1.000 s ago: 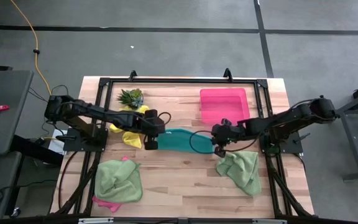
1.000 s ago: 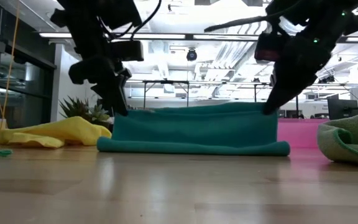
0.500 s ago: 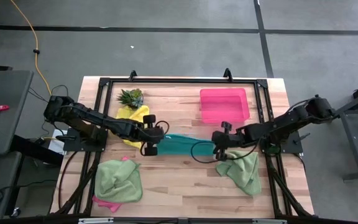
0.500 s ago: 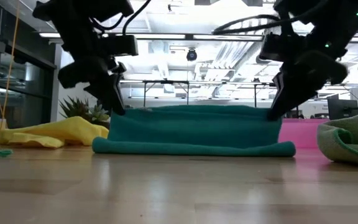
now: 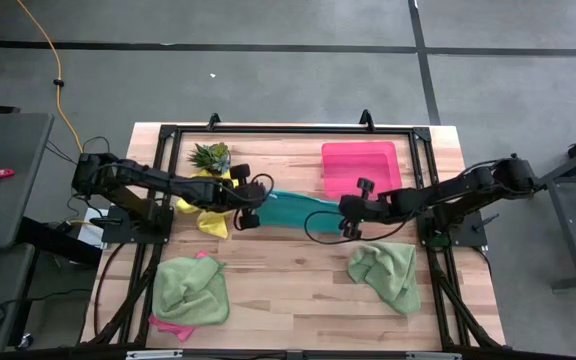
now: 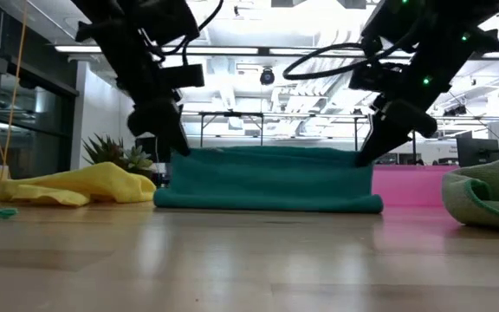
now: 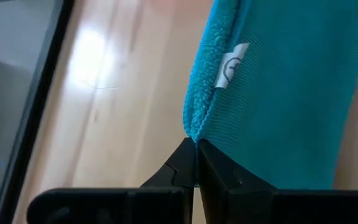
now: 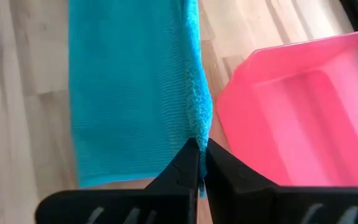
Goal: Fold microfiber towels
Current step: Fold the blue microfiber cloth
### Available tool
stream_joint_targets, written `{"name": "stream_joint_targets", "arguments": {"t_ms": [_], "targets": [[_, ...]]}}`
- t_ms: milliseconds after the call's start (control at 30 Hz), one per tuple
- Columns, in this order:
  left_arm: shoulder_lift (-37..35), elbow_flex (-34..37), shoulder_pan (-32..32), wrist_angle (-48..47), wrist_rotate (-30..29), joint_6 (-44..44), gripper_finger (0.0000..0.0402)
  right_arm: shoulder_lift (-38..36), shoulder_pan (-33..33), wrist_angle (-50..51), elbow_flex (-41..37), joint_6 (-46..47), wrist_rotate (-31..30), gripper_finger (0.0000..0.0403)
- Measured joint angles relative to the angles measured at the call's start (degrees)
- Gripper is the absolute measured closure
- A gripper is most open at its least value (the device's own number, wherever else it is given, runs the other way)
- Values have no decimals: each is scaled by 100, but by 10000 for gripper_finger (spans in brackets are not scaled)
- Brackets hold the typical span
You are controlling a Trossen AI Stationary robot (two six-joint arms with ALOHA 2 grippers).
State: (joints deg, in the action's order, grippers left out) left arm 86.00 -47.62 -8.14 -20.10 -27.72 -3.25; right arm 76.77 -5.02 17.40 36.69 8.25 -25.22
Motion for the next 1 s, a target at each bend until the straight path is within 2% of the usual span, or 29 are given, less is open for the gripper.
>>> {"name": "stream_joint_targets", "arguments": {"t_ms": [200,333,600,833,1000], "targets": [[0,0,-127,86,-216,494,401,0,105,186,255,-357,-322,403],[0,0,22,81,-377,849,401,-2,74,326,541,-425,-432,403],[-2,121,531,270,-989,818,401,15,-341,732,570,-201,-647,403],[0,676,911,708,-1005,713,402,17,-643,1115,570,223,-763,403],[0,789,1007,829,-1007,649,401,24,-765,1131,568,423,-777,403]]}}
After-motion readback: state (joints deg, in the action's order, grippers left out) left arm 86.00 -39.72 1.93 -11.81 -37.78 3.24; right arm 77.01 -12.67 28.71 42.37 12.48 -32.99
